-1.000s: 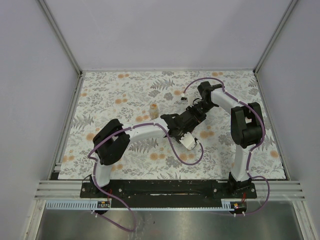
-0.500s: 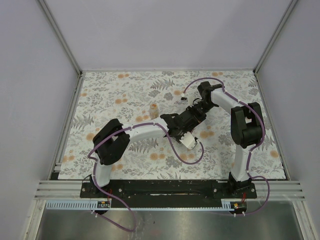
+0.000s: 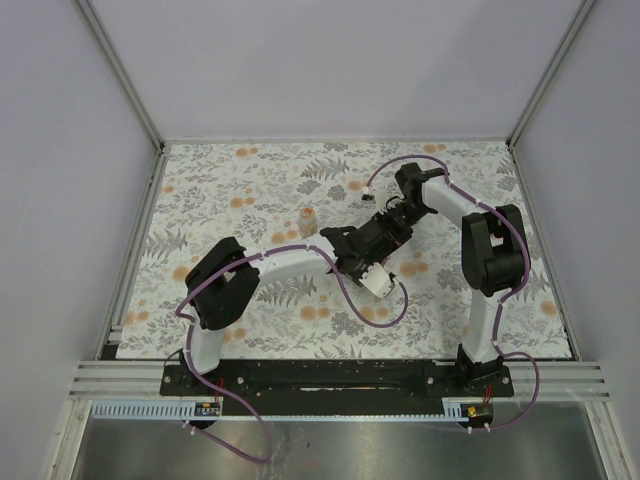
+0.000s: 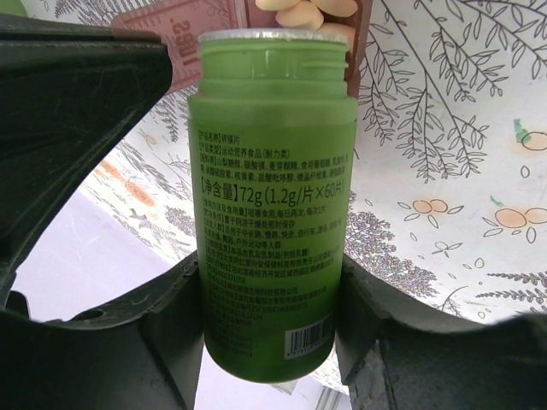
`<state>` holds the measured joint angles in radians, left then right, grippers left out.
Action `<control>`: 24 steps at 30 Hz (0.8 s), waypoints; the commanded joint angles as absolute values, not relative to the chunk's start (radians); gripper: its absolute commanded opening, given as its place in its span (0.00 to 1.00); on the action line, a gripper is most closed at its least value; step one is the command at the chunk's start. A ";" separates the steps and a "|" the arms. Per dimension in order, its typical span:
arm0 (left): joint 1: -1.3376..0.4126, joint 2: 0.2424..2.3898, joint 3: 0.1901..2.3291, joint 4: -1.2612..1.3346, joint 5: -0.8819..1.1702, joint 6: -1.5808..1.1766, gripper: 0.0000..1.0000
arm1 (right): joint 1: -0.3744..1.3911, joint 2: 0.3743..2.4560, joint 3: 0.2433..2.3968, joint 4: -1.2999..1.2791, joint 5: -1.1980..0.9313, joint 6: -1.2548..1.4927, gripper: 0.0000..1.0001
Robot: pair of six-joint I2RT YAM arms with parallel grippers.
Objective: Sort the pills into containers
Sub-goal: Pour the pill into the pill container.
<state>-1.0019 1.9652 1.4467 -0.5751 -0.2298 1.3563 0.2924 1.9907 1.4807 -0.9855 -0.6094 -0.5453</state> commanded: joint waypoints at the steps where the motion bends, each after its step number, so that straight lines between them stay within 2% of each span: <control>1: -0.989 1.927 1.439 -0.597 -0.199 1.328 0.00 | 0.302 1.951 1.514 -1.012 -0.595 -0.555 0.04; 16: -0.942 1.853 1.385 -0.552 -0.046 1.221 0.00 | 0.302 1.953 1.514 -1.015 -0.592 -0.555 0.04; 24: -0.879 1.795 1.351 -0.482 0.106 1.080 0.00 | 0.302 1.951 1.522 -1.023 -0.591 -0.555 0.04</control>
